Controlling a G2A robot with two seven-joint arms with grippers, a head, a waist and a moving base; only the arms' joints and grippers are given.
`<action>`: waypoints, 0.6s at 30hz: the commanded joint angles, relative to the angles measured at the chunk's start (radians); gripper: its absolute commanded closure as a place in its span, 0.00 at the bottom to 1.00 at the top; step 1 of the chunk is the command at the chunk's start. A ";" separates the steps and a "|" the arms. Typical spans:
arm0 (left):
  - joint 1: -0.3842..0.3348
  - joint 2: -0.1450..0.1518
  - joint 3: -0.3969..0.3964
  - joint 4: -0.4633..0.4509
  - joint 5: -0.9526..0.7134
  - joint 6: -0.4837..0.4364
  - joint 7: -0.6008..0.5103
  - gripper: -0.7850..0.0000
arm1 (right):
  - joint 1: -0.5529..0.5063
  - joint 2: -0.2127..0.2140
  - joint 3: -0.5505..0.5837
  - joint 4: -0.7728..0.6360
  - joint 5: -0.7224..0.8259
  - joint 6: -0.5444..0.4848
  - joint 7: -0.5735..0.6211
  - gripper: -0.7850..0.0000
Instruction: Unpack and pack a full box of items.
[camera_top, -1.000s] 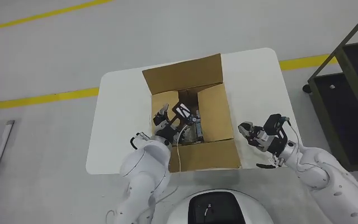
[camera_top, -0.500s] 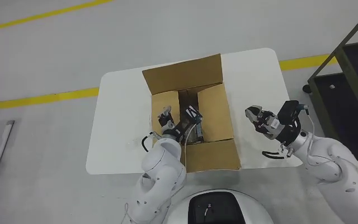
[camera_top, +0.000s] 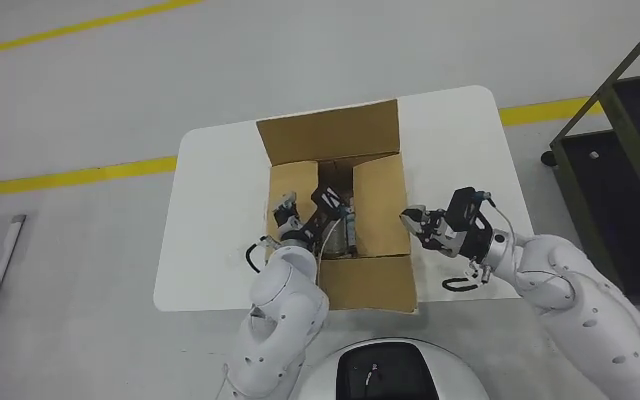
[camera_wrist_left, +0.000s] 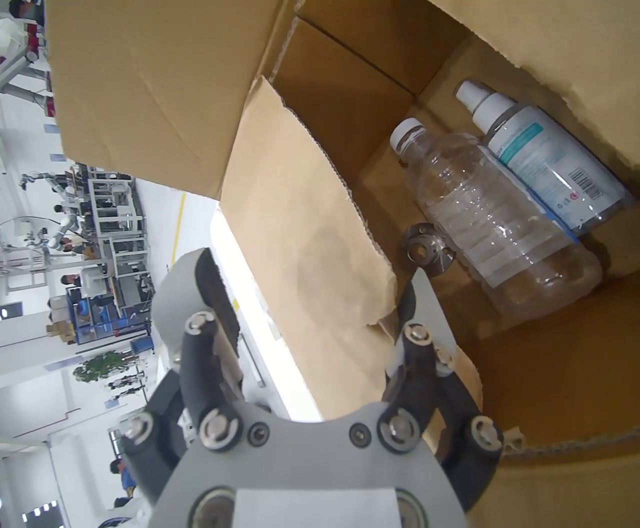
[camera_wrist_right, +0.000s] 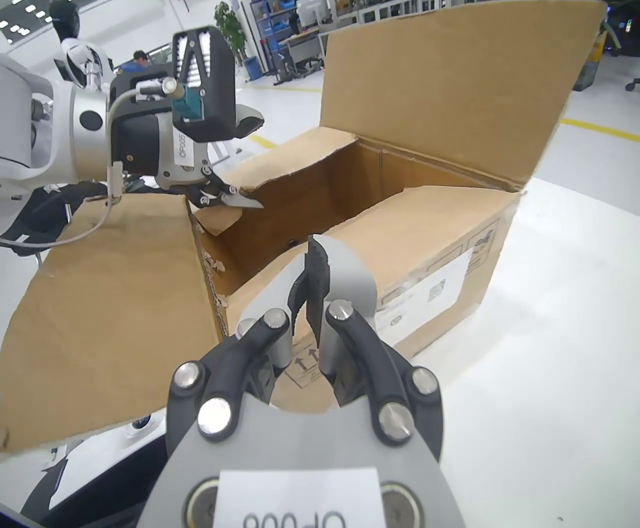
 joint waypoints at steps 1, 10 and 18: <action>0.003 -0.001 -0.009 -0.015 -0.004 0.003 -0.003 0.91 | 0.009 -0.001 -0.006 0.006 0.000 -0.002 0.012 1.00; 0.017 -0.007 -0.051 -0.077 -0.072 0.016 -0.023 1.00 | 0.033 -0.004 -0.018 0.010 0.003 0.012 0.030 1.00; -0.003 -0.026 -0.104 -0.150 -0.308 0.093 -0.149 1.00 | 0.047 -0.005 -0.015 0.003 0.016 0.024 0.036 1.00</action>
